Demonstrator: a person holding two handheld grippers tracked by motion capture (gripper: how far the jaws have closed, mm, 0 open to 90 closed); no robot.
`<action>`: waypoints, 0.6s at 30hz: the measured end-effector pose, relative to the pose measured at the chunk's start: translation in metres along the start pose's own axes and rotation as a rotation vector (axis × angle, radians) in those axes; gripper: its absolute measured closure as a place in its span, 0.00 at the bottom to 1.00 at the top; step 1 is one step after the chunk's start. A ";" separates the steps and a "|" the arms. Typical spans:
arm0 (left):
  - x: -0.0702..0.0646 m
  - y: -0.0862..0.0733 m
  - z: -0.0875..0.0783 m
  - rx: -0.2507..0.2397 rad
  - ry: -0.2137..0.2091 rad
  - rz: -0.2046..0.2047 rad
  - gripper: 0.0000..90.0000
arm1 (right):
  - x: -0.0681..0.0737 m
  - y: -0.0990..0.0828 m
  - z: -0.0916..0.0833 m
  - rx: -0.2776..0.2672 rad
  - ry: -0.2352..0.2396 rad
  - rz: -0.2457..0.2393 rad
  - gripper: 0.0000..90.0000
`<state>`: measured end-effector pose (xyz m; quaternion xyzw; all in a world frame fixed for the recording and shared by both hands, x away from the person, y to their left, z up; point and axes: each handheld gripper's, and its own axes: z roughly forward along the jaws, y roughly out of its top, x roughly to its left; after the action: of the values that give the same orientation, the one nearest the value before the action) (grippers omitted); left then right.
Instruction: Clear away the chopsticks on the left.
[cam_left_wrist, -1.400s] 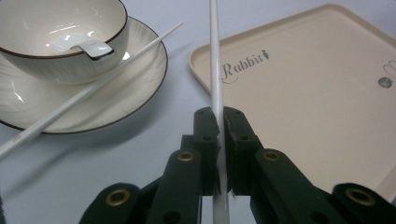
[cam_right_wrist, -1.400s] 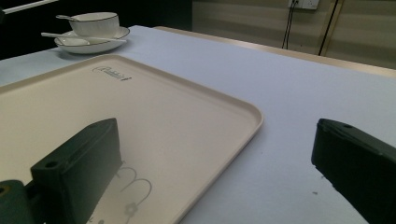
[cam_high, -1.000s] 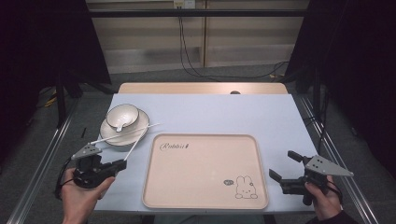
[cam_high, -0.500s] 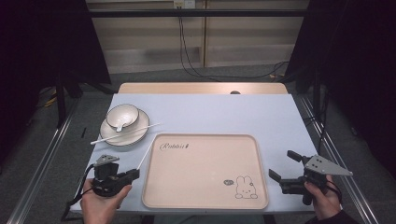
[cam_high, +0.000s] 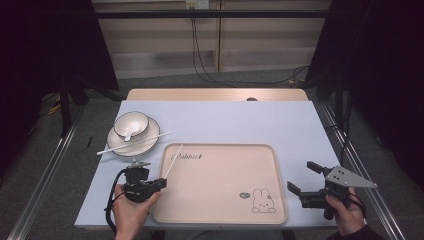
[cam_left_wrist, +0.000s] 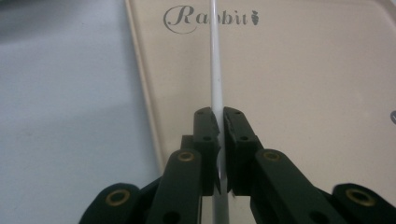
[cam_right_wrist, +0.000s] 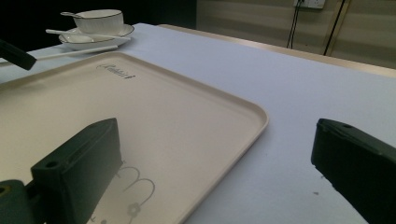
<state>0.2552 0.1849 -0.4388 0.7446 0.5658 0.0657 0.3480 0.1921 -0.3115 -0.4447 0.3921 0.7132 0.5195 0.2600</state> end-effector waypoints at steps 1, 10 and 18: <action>0.001 0.001 0.002 0.002 0.006 0.005 0.94 | 0.000 0.000 -0.001 -0.001 0.002 -0.003 0.01; 0.014 -0.002 0.011 0.017 0.030 -0.048 0.94 | 0.001 0.000 0.000 0.004 0.001 0.008 0.01; 0.012 0.000 0.020 0.018 0.069 -0.052 0.94 | 0.001 -0.001 0.000 0.002 0.006 0.003 0.01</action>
<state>0.2691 0.1866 -0.4570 0.7302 0.5971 0.0772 0.3230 0.1913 -0.3110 -0.4450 0.3918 0.7141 0.5203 0.2567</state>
